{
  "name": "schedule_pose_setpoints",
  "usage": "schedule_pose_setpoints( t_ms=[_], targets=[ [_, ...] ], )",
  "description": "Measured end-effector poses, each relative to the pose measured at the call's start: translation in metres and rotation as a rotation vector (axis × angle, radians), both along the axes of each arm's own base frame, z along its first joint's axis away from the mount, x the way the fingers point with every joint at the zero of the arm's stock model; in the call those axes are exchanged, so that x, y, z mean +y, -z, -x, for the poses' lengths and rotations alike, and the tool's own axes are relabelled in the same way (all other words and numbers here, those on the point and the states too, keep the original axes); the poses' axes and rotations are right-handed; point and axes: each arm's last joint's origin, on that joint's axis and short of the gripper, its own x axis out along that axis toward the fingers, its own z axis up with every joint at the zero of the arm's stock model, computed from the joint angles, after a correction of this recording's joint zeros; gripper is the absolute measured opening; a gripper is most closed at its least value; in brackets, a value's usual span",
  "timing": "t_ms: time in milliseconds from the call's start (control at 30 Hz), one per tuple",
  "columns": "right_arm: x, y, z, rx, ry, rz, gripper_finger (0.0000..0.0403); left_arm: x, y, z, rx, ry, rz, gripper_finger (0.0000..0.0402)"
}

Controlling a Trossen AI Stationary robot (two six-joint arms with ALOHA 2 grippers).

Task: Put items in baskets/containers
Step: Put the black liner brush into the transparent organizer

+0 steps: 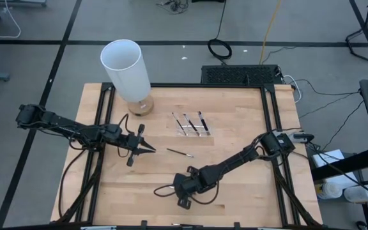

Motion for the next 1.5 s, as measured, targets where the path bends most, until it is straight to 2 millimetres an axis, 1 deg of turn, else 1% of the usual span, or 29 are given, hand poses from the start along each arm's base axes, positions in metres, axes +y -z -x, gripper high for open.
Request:
schedule_pose_setpoints(
  t_ms=[333,500,667,733,800,967,1267,1500],
  targets=[
    [-0.015,0.000,-0.001,0.042,0.103,0.017,0.0004,0.000,0.004,0.001,0.044,-0.002,0.007,0.0042],
    [-0.024,-0.007,0.000,0.043,0.121,0.068,0.0004,0.000,0.004,0.001,0.035,0.003,-0.019,0.0042],
    [-0.038,-0.017,0.005,0.089,0.210,0.115,0.0004,0.000,0.003,0.001,0.035,-0.001,0.000,0.0042],
    [-0.038,-0.023,0.007,0.093,0.219,0.123,0.0004,0.000,0.003,0.001,0.036,-0.004,0.016,0.0042],
    [-0.039,-0.024,0.009,0.101,0.209,0.128,0.0004,0.000,0.003,0.001,0.040,-0.007,0.032,0.0042],
    [-0.036,-0.024,0.010,0.105,0.174,0.125,0.0004,0.000,0.003,0.001,0.048,-0.012,0.059,0.0042],
    [-0.037,-0.024,0.007,0.107,0.136,0.089,0.0004,0.000,0.000,0.000,0.021,-0.011,0.067,0.0042],
    [-0.038,-0.025,0.006,0.103,0.154,0.078,0.0004,0.000,0.000,0.000,0.027,-0.006,0.091,0.0042]
  ],
)
